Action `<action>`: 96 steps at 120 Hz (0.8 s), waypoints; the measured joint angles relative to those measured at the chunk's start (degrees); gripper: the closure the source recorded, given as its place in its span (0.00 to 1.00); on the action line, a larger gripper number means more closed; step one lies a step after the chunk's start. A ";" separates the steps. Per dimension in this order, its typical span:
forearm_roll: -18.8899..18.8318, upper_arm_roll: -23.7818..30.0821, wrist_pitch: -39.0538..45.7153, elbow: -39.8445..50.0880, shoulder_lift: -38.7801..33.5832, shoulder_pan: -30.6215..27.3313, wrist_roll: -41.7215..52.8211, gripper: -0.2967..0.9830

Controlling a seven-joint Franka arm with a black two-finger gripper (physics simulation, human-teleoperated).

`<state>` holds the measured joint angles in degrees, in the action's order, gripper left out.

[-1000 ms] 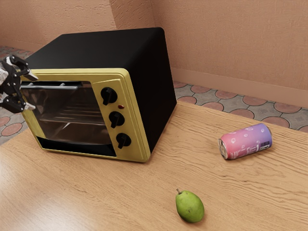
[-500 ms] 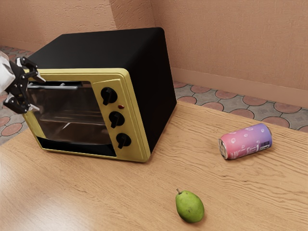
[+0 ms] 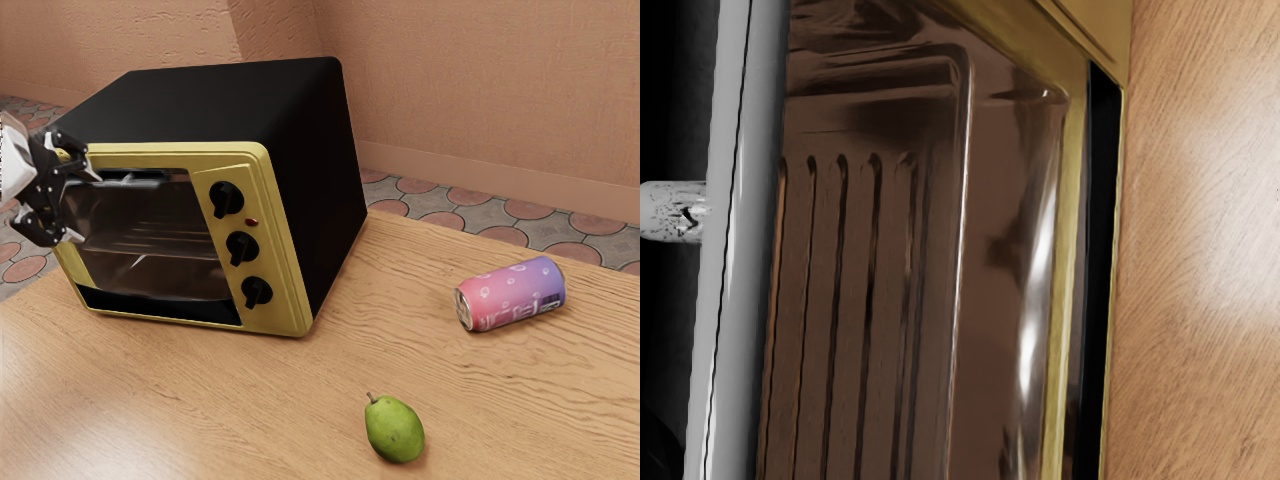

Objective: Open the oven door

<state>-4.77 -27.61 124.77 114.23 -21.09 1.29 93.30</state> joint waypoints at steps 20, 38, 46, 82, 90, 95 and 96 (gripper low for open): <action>-2.58 0.84 -2.16 18.60 -25.93 -5.24 0.77 0.37; 7.62 8.14 -25.14 -6.01 -45.48 -39.64 4.07 0.29; 14.48 26.52 -32.72 -35.71 -17.86 -43.77 0.12 0.27; 11.28 57.88 -44.50 -43.43 25.33 -41.24 -34.84 0.24; 10.26 58.50 -45.18 -42.48 26.68 -42.73 -40.70 0.24; 9.58 58.92 -45.28 -41.46 26.91 -44.65 -44.06 0.24; 9.45 59.03 -45.28 -41.30 26.92 -44.97 -44.70 0.24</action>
<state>4.67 31.41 79.49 72.93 5.83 -43.68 48.61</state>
